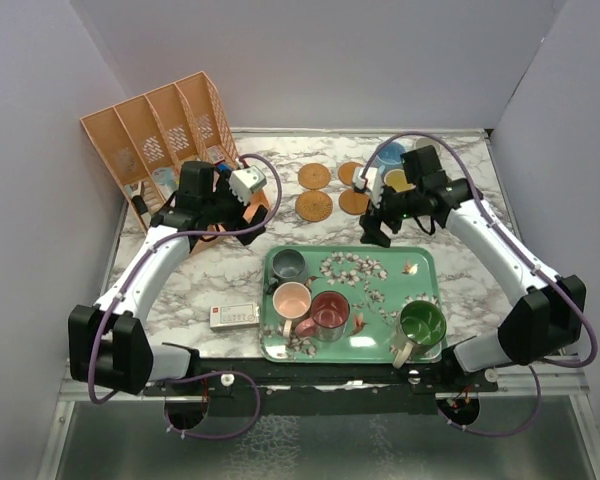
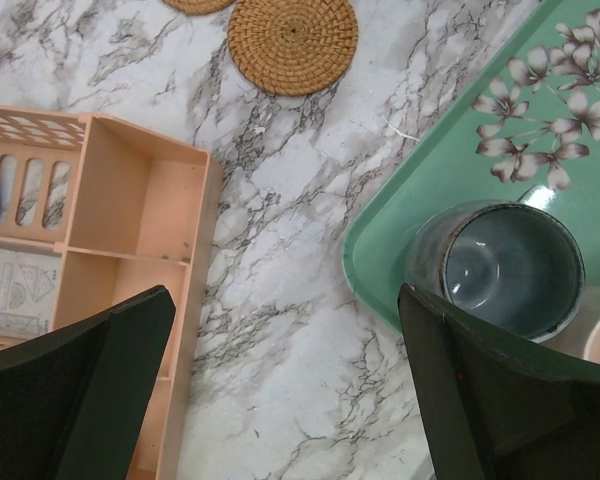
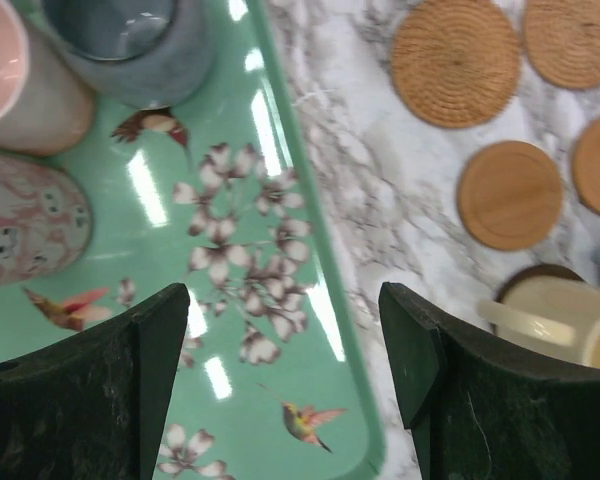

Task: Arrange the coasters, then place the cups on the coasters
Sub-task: Place the cup on the coaster, then pick up the cup from the tray.

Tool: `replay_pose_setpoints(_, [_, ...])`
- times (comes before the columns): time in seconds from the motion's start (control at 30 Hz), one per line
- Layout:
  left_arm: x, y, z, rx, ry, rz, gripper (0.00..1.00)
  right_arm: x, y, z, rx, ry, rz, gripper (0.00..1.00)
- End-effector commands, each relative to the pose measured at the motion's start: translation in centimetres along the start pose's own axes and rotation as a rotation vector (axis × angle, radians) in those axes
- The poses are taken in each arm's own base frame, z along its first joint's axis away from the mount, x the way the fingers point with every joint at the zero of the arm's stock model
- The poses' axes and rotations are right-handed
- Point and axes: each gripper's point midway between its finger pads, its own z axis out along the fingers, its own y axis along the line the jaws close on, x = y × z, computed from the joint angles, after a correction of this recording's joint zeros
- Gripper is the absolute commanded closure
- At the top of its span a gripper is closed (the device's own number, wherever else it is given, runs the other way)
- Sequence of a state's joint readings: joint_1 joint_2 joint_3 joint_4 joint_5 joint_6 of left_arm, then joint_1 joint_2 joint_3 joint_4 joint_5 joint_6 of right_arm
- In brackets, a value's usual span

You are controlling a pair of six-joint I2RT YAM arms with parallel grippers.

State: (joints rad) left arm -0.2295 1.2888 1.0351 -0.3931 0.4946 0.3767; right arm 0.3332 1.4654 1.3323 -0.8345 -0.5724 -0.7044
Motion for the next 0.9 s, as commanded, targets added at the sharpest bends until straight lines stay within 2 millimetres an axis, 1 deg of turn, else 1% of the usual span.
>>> replay_pose_setpoints(0.0, [0.1,-1.2,1.0,0.099,-0.003,0.029,0.01,-1.3,3.8,1.4,-0.072,-0.071,-0.021,0.22])
replay_pose_setpoints(0.07, [0.5,-1.9,1.4,0.135,-0.002,0.039,0.01,-1.2,5.1,2.2,-0.097,-0.082,-0.026,0.22])
replay_pose_setpoints(0.13, [0.8,-2.9,1.7,0.179,-0.002,0.061,0.01,-0.9,5.9,2.9,-0.118,-0.097,-0.023,0.22])
replay_pose_setpoints(0.23, [1.4,-4.8,2.1,0.233,0.009,0.098,0.01,-0.7,6.2,3.9,-0.123,-0.121,-0.017,0.23])
replay_pose_setpoints(0.33, [2.3,-5.7,2.5,0.26,0.036,0.085,0.01,-1.5,6.2,4.7,-0.13,-0.161,-0.011,0.24])
replay_pose_setpoints(0.4, [2.8,-5.8,2.7,0.248,0.052,0.083,0.01,-2.6,6.1,5.4,-0.14,-0.194,0.002,0.27])
replay_pose_setpoints(0.53, [3.8,-4.5,2.7,0.161,0.078,0.089,0.01,-5.0,6.5,7.1,-0.182,-0.256,0.038,0.28])
replay_pose_setpoints(0.7, [4.6,-1.2,1.9,-0.021,0.11,0.105,0.01,-6.0,7.3,10.5,-0.201,-0.226,0.056,0.29])
replay_pose_setpoints(0.8, [3.9,1.0,0.8,-0.126,0.094,0.078,0.01,-6.3,7.6,12.3,-0.198,-0.198,0.069,0.32])
replay_pose_setpoints(0.87, [3.2,2.7,-0.4,-0.189,0.076,0.039,0.01,-6.4,8.1,13.2,-0.219,-0.179,0.077,0.33])
